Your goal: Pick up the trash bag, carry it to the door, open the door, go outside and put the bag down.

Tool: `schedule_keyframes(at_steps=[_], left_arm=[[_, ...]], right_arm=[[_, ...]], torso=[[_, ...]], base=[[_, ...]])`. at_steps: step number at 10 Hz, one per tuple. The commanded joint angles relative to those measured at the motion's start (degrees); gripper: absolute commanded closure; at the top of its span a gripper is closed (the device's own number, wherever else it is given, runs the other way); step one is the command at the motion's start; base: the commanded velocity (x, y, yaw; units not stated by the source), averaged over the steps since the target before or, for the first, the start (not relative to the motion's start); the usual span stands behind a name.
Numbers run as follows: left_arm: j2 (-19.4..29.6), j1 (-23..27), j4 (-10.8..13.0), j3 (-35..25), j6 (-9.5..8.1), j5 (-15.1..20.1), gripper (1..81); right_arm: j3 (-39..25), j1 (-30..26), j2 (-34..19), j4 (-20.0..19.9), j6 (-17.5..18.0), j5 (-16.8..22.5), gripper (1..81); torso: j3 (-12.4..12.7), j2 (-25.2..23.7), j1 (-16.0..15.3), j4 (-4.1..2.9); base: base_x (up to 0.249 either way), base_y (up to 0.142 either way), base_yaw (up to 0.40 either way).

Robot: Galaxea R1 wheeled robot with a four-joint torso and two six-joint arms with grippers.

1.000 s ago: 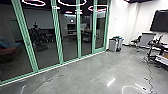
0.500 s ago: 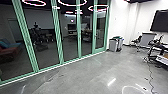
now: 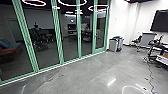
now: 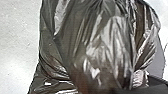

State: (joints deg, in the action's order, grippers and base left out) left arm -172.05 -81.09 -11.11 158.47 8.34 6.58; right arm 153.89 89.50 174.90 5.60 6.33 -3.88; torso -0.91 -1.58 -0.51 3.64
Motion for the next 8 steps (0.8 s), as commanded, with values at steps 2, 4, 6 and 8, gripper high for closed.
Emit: schedule_keyframes(at_steps=[2,4,6,8], left_arm=[[0.2,3.6,0.1,0.4,0.10,3.3,81.1],[0.3,3.6,0.1,0.4,0.10,3.3,81.1],[0.3,3.6,0.1,0.4,0.10,3.3,81.1],[0.3,3.6,0.1,0.4,0.10,3.2,81.1]], right_arm=[[-0.2,-2.9,0.3,-0.1,0.1,2.7,1.0],[-0.2,-2.8,0.3,-0.1,0.1,2.7,1.0],[-0.2,-2.8,0.3,-0.1,0.1,2.7,1.0],[-0.2,-2.8,0.3,-0.1,0.1,2.7,1.0]], torso=[[0.0,0.0,0.0,0.00],[0.0,0.0,0.0,0.00],[0.0,0.0,0.0,0.00],[0.0,-0.1,0.2,0.00]], base=[[0.000,0.000,0.000],[0.000,0.000,0.000],[0.038,0.000,0.000],[0.090,0.000,0.000]])
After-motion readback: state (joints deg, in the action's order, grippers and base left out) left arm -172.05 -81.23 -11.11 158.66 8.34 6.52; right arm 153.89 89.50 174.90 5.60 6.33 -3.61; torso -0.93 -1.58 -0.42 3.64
